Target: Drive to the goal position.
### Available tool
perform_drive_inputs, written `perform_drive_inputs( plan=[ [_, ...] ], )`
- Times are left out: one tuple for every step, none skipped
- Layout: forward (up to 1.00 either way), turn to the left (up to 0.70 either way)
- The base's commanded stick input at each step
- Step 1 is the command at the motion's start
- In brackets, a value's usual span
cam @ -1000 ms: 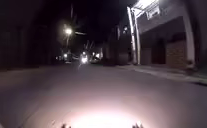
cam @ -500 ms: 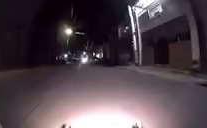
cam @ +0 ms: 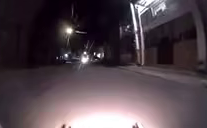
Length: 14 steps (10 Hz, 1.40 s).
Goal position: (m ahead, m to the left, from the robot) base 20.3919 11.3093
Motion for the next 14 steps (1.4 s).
perform_drive_inputs(
  plan=[
    [0.6,0.0],
    [0.6,0.0],
    [0.6,0.0],
    [0.6,0.0],
    [0.6,0.0],
    [0.6,0.0],
    [0.6,0.0],
    [0.6,0.0],
    [0.6,0.0],
    [0.6,0.0],
    [0.6,0.0],
    [0.6,0.0],
    [0.6,0.0],
    [0.6,0.0]
  ],
)
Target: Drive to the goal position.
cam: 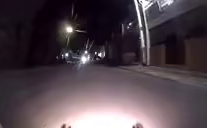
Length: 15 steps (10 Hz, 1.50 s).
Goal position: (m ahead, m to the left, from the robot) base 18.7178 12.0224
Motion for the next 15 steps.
perform_drive_inputs(
  plan=[
    [0.6,0.0],
    [0.6,0.0],
    [0.6,0.0],
    [0.6,0.0],
    [0.6,0.0],
    [0.6,0.0],
    [0.6,0.0],
    [0.6,0.0],
    [0.6,0.0],
    [0.6,0.0],
    [0.6,0.0],
    [0.6,0.0],
    [0.6,0.0],
    [0.6,0.0],
    [0.6,0.0]
  ],
)
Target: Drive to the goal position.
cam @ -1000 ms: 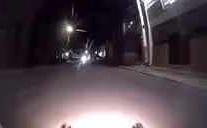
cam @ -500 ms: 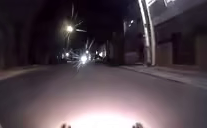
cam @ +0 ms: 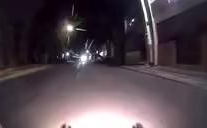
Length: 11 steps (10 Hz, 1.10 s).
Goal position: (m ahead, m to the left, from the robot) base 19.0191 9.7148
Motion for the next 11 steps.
perform_drive_inputs(
  plan=[
    [0.6,-0.03],
    [0.6,-0.15],
    [0.6,-0.15],
    [0.6,-0.15],
    [0.6,-0.15],
    [0.6,-0.15],
    [0.6,-0.15],
    [0.6,-0.15],
    [0.6,-0.15],
    [0.6,-0.15],
    [0.6,-0.13]
  ],
)
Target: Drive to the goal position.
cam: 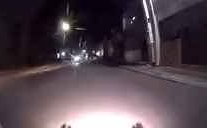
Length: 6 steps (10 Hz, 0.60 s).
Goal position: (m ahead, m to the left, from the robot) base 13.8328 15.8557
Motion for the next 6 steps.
perform_drive_inputs(
  plan=[
    [0.6,-0.04],
    [0.6,0.0],
    [0.6,0.0],
    [0.6,0.0],
    [0.6,0.0],
    [0.6,0.0]
  ],
)
